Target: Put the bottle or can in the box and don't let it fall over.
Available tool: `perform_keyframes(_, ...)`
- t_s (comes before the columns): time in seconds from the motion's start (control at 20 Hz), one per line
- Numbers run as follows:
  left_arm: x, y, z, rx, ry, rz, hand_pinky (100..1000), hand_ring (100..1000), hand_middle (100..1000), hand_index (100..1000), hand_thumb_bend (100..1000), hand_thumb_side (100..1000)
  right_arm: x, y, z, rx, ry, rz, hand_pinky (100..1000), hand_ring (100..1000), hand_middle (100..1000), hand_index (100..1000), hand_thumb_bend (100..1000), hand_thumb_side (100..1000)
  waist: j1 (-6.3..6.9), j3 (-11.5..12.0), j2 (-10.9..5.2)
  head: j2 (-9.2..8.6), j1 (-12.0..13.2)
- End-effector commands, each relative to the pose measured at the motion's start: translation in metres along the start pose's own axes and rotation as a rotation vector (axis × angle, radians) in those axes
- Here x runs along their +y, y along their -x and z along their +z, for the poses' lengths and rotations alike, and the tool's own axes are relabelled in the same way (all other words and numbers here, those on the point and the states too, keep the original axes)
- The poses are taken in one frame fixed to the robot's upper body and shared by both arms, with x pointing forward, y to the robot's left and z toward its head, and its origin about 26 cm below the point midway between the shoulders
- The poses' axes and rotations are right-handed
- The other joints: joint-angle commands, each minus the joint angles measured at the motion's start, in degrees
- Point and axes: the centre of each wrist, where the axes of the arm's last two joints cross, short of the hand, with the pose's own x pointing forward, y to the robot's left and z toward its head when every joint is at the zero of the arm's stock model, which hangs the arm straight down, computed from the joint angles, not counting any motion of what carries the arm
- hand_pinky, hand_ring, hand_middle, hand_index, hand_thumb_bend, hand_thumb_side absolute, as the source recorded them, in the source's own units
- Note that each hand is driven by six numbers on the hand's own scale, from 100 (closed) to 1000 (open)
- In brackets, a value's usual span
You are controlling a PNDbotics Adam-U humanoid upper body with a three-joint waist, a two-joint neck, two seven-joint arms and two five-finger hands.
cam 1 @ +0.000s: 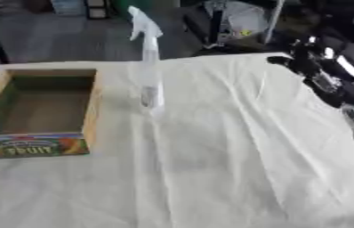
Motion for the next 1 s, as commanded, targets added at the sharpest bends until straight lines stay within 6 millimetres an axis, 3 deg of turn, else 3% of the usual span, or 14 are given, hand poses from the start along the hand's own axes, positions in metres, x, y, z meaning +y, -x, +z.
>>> perform_keyframes(0.05, -0.002, -0.012, -0.006, -0.051, 0.01, 0.015, 750, 756, 616, 800, 549, 573, -0.021, -0.001, -0.005, 0.043, -0.03, 0.025, 938, 1000, 1000, 1000, 100, 470, 0.41, 0.89, -0.86, -1.3, -1.99)
perform_keyframes(0.1, -0.003, -0.014, -0.007, -0.058, 0.012, 0.018, 749, 755, 616, 800, 523, 647, -0.024, 0.002, -0.008, 0.052, -0.037, 0.024, 938, 1000, 1000, 1000, 100, 470, 0.62, 1.49, -0.85, -1.51, -2.58)
perform_keyframes(0.15, -0.003, -0.016, -0.008, -0.067, 0.012, 0.021, 747, 755, 616, 800, 550, 574, -0.026, 0.004, -0.012, 0.061, -0.047, 0.026, 939, 1000, 1000, 1000, 100, 470, 0.87, 2.23, -0.78, -1.76, -3.34)
perform_keyframes(0.65, 0.001, -0.034, -0.023, -0.139, -0.045, 0.037, 747, 753, 617, 798, 549, 576, -0.045, 0.036, -0.031, 0.145, -0.097, 0.057, 944, 1000, 1000, 1000, 100, 470, 2.17, 10.32, 0.16, -3.34, -11.9)
perform_keyframes(1.0, -0.002, -0.043, -0.03, -0.174, -0.048, 0.055, 748, 753, 617, 798, 544, 576, -0.053, 0.051, -0.033, 0.176, -0.114, 0.118, 964, 1000, 1000, 1000, 100, 470, 1.85, 13.33, 0.39, -3.98, -15.58)
